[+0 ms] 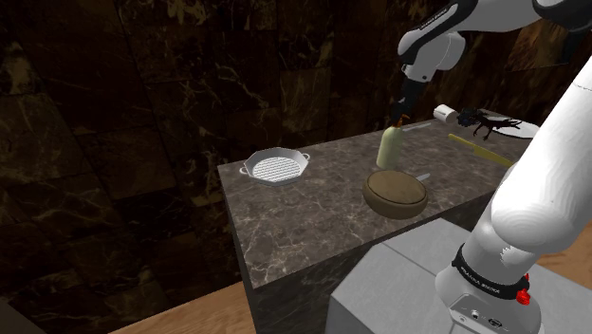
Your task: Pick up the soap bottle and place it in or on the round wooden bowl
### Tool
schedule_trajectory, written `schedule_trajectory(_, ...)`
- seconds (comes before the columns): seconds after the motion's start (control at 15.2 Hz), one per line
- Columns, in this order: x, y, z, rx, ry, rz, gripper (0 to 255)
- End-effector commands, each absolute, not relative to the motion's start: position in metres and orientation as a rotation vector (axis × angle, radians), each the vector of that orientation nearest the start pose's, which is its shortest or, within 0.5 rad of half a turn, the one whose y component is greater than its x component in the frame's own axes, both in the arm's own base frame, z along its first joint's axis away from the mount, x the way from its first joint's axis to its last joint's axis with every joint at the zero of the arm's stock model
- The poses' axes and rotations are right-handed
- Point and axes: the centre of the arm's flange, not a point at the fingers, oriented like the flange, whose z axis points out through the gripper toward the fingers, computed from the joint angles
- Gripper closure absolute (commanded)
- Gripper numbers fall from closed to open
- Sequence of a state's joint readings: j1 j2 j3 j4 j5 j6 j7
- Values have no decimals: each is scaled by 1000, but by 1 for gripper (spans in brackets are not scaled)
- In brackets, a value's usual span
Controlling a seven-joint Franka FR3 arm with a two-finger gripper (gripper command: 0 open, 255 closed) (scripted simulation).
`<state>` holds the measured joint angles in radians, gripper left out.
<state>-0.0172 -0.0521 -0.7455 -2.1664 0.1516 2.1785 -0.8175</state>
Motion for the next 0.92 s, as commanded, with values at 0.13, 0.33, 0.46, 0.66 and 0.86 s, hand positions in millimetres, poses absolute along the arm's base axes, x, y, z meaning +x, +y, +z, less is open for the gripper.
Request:
schedule_trajectory(0.13,388,-366,435,-3053,44,-228,255)
schedule_trajectory(0.33,388,-366,451,-3053,44,-228,255)
schedule_trajectory(0.46,388,-366,462,-3053,44,-228,255)
schedule_trajectory(0.66,388,-366,478,-3053,44,-228,255)
schedule_trajectory(0.86,388,-366,493,-3053,44,-228,255)
